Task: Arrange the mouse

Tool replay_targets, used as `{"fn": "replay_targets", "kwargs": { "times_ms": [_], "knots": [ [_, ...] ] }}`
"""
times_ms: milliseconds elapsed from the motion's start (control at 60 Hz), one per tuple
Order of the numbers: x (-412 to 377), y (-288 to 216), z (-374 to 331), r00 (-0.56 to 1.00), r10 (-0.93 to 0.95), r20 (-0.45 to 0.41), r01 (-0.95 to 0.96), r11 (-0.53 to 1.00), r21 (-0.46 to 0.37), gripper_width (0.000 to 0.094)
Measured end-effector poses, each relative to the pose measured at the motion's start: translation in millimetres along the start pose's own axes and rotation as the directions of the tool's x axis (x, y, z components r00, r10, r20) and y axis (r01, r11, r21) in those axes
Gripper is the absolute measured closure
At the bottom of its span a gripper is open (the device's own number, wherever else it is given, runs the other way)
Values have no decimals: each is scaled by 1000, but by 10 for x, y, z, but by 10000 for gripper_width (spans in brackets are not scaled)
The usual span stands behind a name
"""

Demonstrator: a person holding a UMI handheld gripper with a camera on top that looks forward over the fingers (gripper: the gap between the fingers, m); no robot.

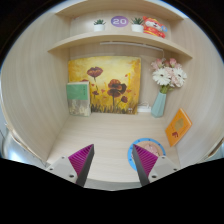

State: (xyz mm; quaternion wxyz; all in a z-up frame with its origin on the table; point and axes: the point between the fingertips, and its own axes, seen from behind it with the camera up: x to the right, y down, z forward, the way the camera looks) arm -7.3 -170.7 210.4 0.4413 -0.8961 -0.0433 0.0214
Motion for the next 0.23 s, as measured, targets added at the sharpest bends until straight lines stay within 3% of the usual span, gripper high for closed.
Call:
{"fn": "replay_targets", "kwargs": {
  "times_ms": [233],
  "knots": [
    [-307, 56, -123, 1000, 2, 20, -2, 1000, 10, 173]
  ]
}}
